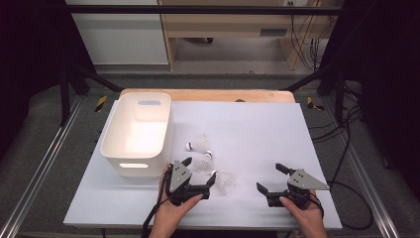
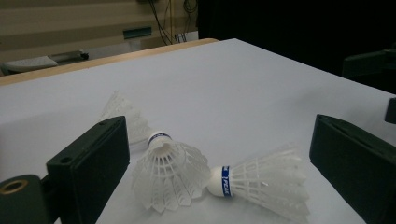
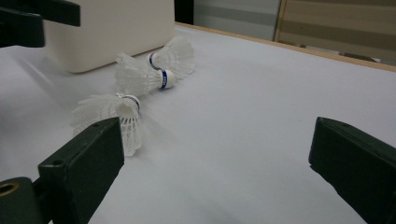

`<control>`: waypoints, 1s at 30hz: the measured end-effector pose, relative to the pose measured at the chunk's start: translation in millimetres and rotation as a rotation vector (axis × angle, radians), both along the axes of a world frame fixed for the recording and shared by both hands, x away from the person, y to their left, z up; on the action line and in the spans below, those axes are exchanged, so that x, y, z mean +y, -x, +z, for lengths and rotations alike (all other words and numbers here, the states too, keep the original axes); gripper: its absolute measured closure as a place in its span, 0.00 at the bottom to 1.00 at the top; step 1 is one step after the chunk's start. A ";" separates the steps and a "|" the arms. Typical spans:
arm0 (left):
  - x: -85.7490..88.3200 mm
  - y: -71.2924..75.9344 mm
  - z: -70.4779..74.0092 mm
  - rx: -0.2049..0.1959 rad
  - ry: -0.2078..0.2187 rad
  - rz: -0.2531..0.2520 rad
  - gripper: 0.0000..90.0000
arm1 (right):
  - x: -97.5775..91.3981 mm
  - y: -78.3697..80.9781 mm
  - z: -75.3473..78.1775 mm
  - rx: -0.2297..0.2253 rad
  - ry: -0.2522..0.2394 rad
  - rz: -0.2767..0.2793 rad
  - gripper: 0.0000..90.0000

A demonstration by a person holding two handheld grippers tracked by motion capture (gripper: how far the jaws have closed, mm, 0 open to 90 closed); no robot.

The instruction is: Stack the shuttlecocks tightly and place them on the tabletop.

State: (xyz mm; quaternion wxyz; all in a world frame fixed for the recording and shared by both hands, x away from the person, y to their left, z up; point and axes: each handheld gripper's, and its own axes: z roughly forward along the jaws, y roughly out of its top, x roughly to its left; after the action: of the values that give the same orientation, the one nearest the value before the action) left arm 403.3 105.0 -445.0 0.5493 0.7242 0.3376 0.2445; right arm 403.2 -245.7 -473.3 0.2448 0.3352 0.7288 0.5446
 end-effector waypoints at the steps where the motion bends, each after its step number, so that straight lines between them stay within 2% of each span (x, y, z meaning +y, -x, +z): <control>1: 2.4 2.7 0.5 -0.003 0.006 -0.004 0.05 | -0.1 0.0 -0.1 0.001 0.001 -0.001 0.04; 11: 31.9 23.6 -2.6 -0.021 0.045 -0.006 0.06 | 3.0 -0.8 -0.5 0.011 0.009 -0.003 0.05; 21: 67.8 38.1 -5.8 -0.053 0.070 0.039 0.05 | 5.0 -0.6 -0.7 0.010 0.025 -0.004 0.05; 23: 73.9 41.5 -6.3 -0.065 0.067 0.045 0.05 | 4.4 -0.6 -0.4 0.010 0.023 -0.006 0.05; 26: 83.8 45.8 -5.2 -0.079 0.090 0.056 0.05 | 3.8 -0.8 -0.9 0.012 0.023 -0.006 0.05; 30: 95.5 47.9 -3.6 -0.117 0.083 0.069 0.05 | 4.2 -0.2 -1.0 0.015 0.028 -0.008 0.05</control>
State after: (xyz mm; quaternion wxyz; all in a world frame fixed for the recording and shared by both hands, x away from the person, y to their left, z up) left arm 355.4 200.6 -448.5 0.5887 0.6734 0.3394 0.2910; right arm 403.4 -241.5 -474.3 0.2463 0.3386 0.7368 0.5309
